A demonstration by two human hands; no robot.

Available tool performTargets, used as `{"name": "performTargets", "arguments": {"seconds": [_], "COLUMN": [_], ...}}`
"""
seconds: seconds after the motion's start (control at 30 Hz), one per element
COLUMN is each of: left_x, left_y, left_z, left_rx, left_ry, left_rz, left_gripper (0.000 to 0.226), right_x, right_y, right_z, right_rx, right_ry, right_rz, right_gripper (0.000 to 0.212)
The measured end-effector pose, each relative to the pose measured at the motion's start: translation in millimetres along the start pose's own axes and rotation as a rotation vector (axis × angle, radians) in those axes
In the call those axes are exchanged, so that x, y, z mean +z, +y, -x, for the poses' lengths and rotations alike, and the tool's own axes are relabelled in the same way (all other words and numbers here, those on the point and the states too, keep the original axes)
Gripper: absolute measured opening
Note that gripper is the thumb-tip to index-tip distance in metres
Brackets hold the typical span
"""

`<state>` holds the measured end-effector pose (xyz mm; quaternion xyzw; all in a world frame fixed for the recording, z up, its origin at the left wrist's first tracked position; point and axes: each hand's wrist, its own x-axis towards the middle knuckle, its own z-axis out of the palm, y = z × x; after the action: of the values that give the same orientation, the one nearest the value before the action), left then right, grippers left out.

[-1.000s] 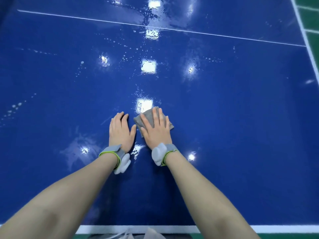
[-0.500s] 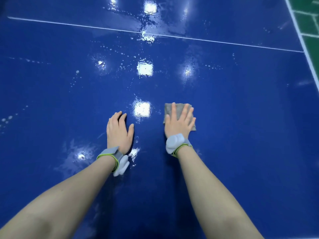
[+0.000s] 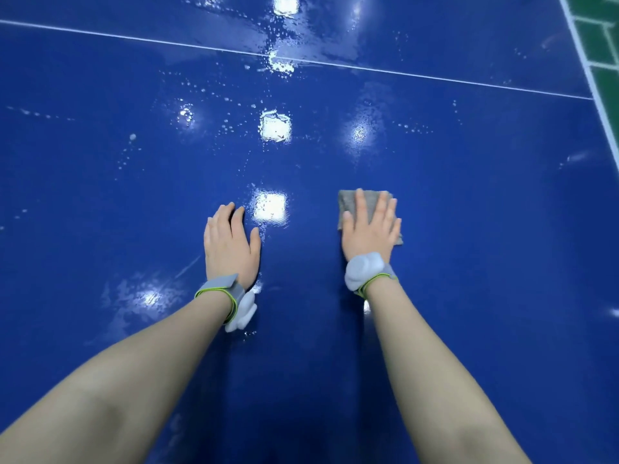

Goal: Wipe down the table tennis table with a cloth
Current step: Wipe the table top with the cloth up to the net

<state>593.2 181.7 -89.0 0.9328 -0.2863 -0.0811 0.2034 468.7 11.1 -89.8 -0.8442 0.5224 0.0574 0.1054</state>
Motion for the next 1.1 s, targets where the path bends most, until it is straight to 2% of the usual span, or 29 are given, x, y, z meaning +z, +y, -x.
{"name": "performTargets", "arguments": {"seconds": [0.1,0.17,0.23,0.4,0.5,0.53,0.6,0.77,0.87,0.97,1.1], "left_x": [2,3,4,6,5,4,3,3,5,8,9], "left_y": [0,0,0,0,-1,0,2,3,6,9,14], "left_z": [1,1,1,0,1,0,0,-7,-16,-25,-33], "left_rx": [0.012,0.015,0.024,0.016,0.021,0.018,0.000,-0.047,-0.045,0.008,0.052], "left_ry": [-0.004,0.000,0.012,0.029,0.035,0.034,0.025,0.062,0.072,0.038,0.018], "left_rz": [-0.049,-0.069,-0.081,-0.076,-0.078,-0.071,-0.054,-0.056,-0.066,-0.082,-0.094], "left_gripper": [0.047,0.048,0.047,0.045,0.044,0.044,0.044,0.041,0.040,0.050,0.057], "right_x": [-5,-3,-2,9,8,6,1,-16,-21,-16,-6], "right_y": [7,-6,-23,-62,-67,-61,-46,6,18,-3,-48], "right_z": [-17,-17,-12,4,6,0,-15,-58,-71,-67,-51], "right_rx": [0.224,0.242,0.148,-0.230,-0.352,-0.375,-0.352,-0.023,0.087,0.028,-0.198], "right_ry": [0.017,0.034,0.041,-0.003,0.040,0.003,-0.056,0.026,0.006,0.001,-0.026], "right_rz": [-0.089,-0.087,-0.081,0.024,0.025,0.039,0.062,-0.043,-0.046,0.053,0.131], "right_gripper": [0.054,0.055,0.054,0.051,0.055,0.054,0.052,0.048,0.050,0.056,0.060]}}
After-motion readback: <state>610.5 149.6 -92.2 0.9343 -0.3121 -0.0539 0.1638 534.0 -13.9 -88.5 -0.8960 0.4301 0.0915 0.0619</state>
